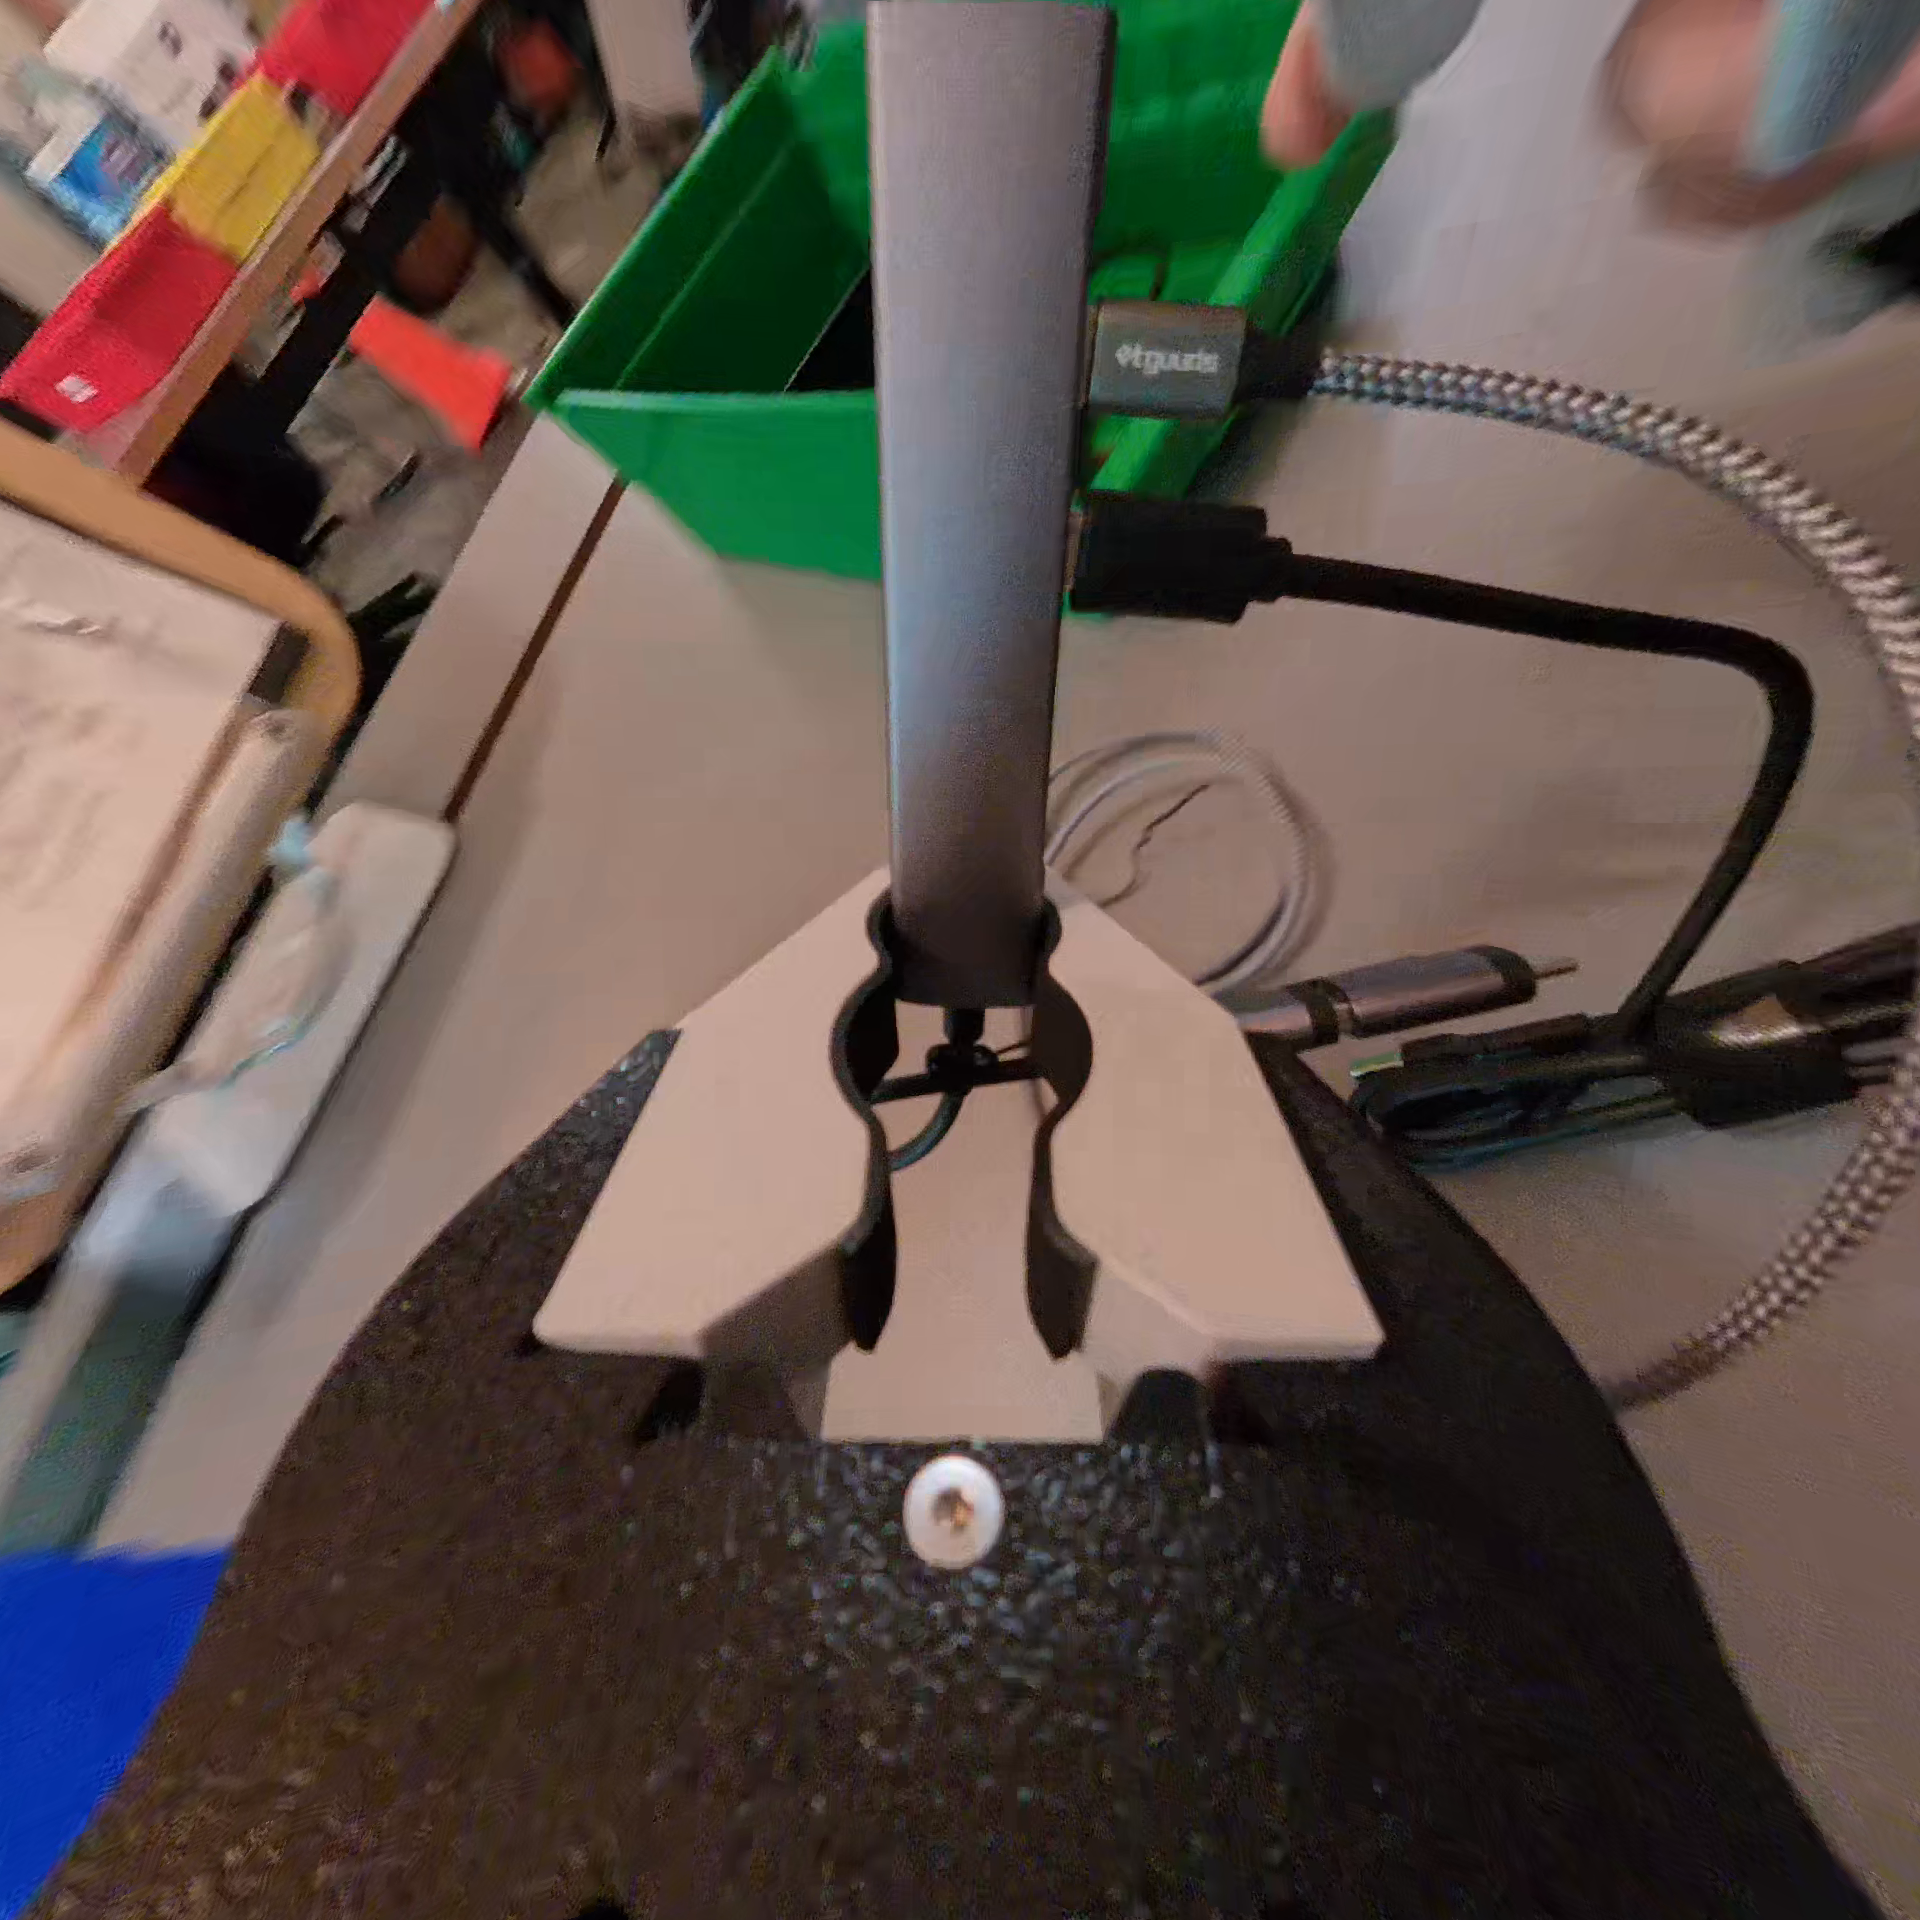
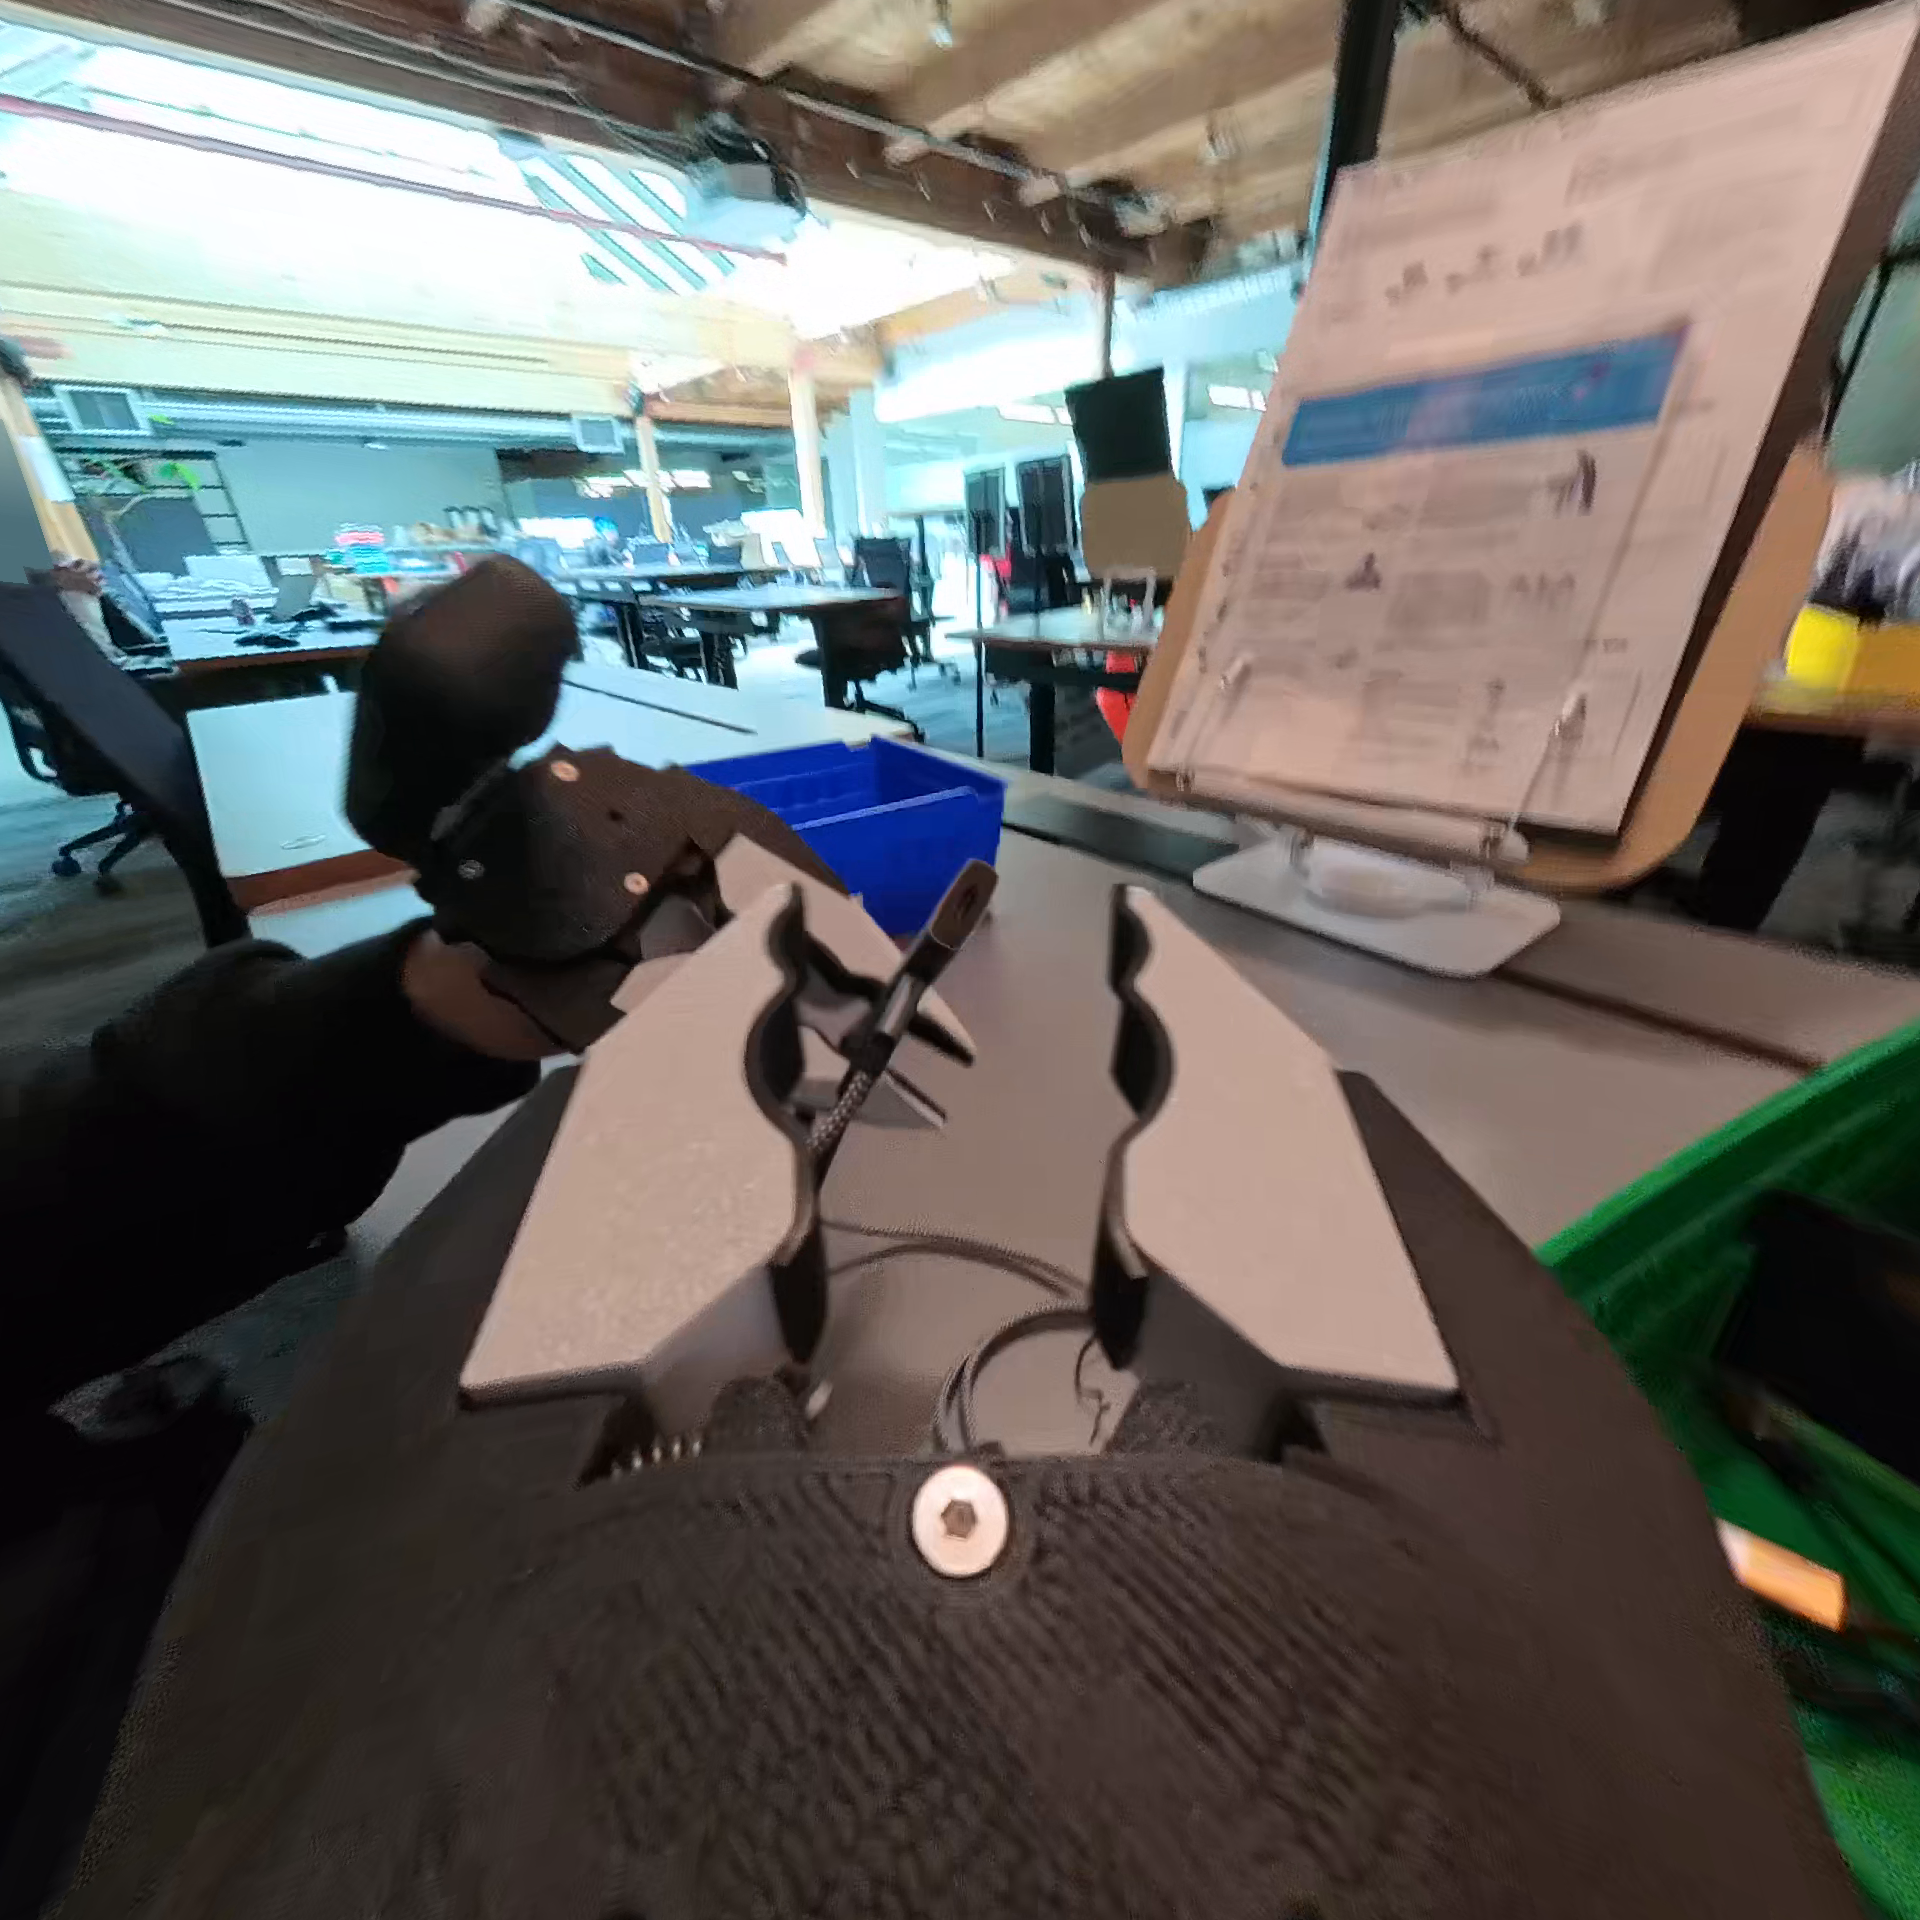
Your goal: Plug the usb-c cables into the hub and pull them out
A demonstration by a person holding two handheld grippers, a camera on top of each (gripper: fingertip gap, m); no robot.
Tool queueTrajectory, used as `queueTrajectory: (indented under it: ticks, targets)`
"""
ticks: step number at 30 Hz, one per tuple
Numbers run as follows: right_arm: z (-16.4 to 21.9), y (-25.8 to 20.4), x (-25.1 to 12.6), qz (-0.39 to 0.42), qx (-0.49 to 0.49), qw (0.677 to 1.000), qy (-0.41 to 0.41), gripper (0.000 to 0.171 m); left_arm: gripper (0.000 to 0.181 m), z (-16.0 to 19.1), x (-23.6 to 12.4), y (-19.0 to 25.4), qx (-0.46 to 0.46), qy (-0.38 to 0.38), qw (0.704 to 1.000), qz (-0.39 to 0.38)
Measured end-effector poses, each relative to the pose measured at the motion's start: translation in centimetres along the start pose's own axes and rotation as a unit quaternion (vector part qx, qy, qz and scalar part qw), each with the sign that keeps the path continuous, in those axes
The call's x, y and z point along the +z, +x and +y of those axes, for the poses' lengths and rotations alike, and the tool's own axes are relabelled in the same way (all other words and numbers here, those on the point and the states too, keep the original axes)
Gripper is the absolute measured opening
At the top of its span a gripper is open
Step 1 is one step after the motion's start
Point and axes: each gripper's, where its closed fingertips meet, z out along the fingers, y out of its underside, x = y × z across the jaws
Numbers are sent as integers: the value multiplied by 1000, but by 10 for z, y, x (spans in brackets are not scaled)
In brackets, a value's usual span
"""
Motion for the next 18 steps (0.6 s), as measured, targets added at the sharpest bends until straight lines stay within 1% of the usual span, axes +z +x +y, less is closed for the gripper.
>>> queueTrajectory:
  ticks: [1, 3, 4, 5, 7, 9, 11, 12, 14, 16, 17, 18]
  targets:
    - [6, 1, 1, 3, 24, 999, -21, 70, 18, 2, -4, -6, 17, -26, 999, -16]
    - [27, -7, 6, -27, 66, 994, -82, 75, 18, 4, -14, -14, 62, -72, 995, -38]
    - [37, -14, 8, -49, 92, 989, -106, 78, 18, 3, -19, -16, 98, -87, 990, -49]
    - [43, -19, 12, -67, 120, 984, -114, 80, 17, 0, -23, -17, 130, -97, 985, -57]
    - [40, -19, 18, -78, 180, 977, -84, 71, 17, -6, -27, -18, 180, -102, 976, -72]
    - [36, -24, 19, -105, 214, 969, -60, 57, 17, -8, -28, -17, 225, -97, 966, -78]
    - [37, -24, 17, -111, 212, 969, -58, 30, 17, -11, -30, -15, 246, -81, 962, -86]
    - [35, -28, 16, -125, 203, 970, -52, 8, 17, -12, -31, -15, 250, -71, 961, -92]
    - [35, -30, 15, -138, 202, 968, -55, 8, 17, -15, -33, -15, 257, -45, 961, -97]
    - [31, -29, 14, -147, 222, 963, -44, 8, 19, -21, -36, -14, 282, 0, 954, -100]
    - [29, -27, 12, -152, 244, 957, -34, 8, 22, -29, -41, -10, 283, 40, 954, -93]
    - [25, -26, 9, -174, 280, 944, -21, 8, 25, -39, -49, -6, 274, 96, 953, -88]
